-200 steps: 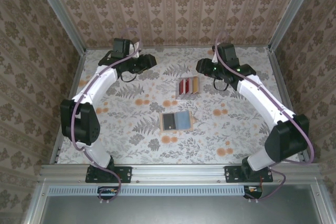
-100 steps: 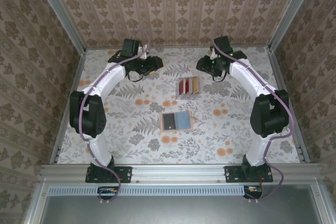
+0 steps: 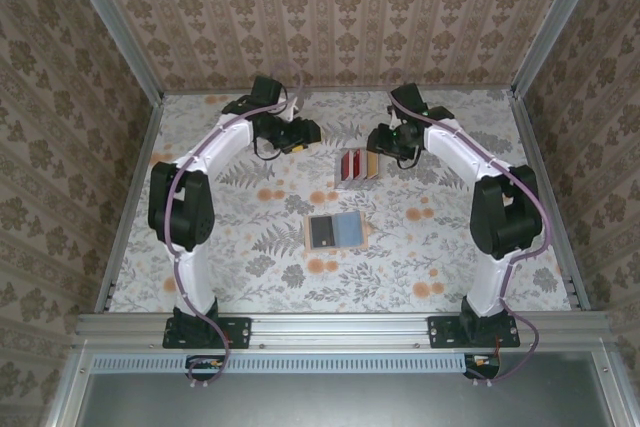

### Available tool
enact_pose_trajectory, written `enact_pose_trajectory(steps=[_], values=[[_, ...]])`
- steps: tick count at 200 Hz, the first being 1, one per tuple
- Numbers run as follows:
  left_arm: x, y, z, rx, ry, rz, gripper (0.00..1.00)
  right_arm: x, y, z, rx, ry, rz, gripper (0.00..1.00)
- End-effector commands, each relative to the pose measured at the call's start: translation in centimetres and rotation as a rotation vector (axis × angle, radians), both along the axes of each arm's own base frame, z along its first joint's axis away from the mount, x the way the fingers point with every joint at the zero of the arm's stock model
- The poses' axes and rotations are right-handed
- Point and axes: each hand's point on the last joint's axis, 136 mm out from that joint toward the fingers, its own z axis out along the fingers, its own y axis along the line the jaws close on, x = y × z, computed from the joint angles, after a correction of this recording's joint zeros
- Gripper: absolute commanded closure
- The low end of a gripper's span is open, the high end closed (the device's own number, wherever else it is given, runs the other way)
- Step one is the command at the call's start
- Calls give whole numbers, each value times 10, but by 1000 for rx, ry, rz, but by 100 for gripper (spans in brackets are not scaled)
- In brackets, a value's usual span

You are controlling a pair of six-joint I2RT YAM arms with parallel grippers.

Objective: Put the credit cards into the card holder
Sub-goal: Pick up the credit card from the storage box.

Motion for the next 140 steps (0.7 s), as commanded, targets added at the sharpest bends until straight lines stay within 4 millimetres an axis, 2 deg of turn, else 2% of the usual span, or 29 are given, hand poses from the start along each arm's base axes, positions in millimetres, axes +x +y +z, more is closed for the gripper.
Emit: enact_pose_trajectory(steps=[1,32,72,97,140], values=[[-3,-2,-1,1,17,-39,48,-4,6,-15,-46,38,29,52],[-4,-4,-1,-2,19,-44,48,-2,12,-16,-46,25,39,53],[-4,-5,-3,-3,28,-46,47,0,31,-13,-41,6,80,53],[-4,-5,-2,-3,26,-49,47,2,35,-12,-67,-11,82,53],[-4,-5,-3,0,31,-50,47,3,36,-29,-114,18,81,53]])
